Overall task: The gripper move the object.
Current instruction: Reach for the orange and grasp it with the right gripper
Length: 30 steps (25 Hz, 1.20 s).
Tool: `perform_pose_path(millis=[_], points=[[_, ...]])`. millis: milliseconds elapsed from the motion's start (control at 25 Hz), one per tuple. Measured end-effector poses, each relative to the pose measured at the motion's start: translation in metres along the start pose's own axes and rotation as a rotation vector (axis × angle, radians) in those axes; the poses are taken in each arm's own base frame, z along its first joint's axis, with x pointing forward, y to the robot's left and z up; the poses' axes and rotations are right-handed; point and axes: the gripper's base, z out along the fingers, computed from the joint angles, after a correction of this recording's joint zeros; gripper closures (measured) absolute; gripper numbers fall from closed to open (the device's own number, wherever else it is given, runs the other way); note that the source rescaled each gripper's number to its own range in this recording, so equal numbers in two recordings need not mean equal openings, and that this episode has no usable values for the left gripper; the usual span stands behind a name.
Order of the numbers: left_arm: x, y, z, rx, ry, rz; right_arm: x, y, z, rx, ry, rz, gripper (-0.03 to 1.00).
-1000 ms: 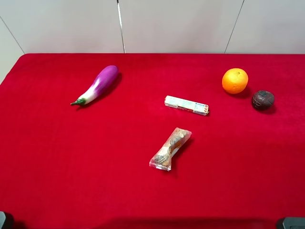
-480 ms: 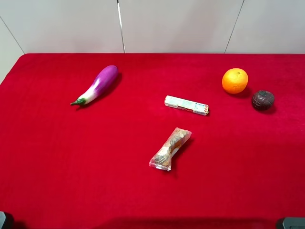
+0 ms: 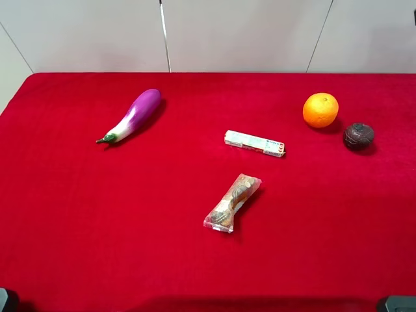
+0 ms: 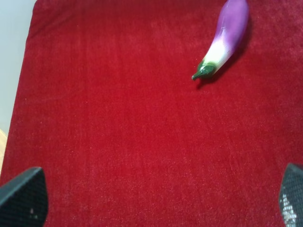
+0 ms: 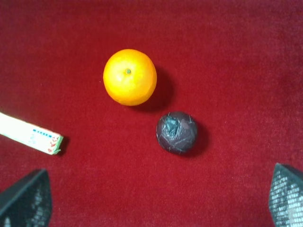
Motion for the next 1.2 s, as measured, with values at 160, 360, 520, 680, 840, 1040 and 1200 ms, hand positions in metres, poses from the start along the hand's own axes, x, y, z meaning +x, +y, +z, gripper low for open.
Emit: perform_pose_path(millis=[160, 360, 520, 680, 840, 1040, 1200], points=[[0.000, 0.000, 0.000, 0.000, 0.000, 0.000, -0.020, 0.000, 0.018, -0.016, 0.065, 0.006, -0.03], [0.000, 0.000, 0.000, 0.000, 0.000, 0.000, -0.039, 0.004, 0.055, -0.077, 0.156, 0.016, -0.03], [0.000, 0.000, 0.000, 0.000, 0.000, 0.000, -0.048, 0.007, 0.086, -0.126, 0.210, 0.030, -0.03], [0.000, 0.000, 0.000, 0.000, 0.000, 0.000, -0.053, 0.007, 0.113, -0.136, 0.251, 0.037, -0.03], [0.000, 0.000, 0.000, 0.000, 0.000, 0.000, -0.052, 0.007, 0.133, -0.137, 0.287, 0.042, -0.03], [0.000, 0.000, 0.000, 0.000, 0.000, 0.000, -0.050, 0.008, 0.167, -0.149, 0.322, 0.045, -0.03], [0.000, 0.000, 0.000, 0.000, 0.000, -0.001, -0.046, 0.008, 0.195, -0.159, 0.352, 0.053, -0.03]])
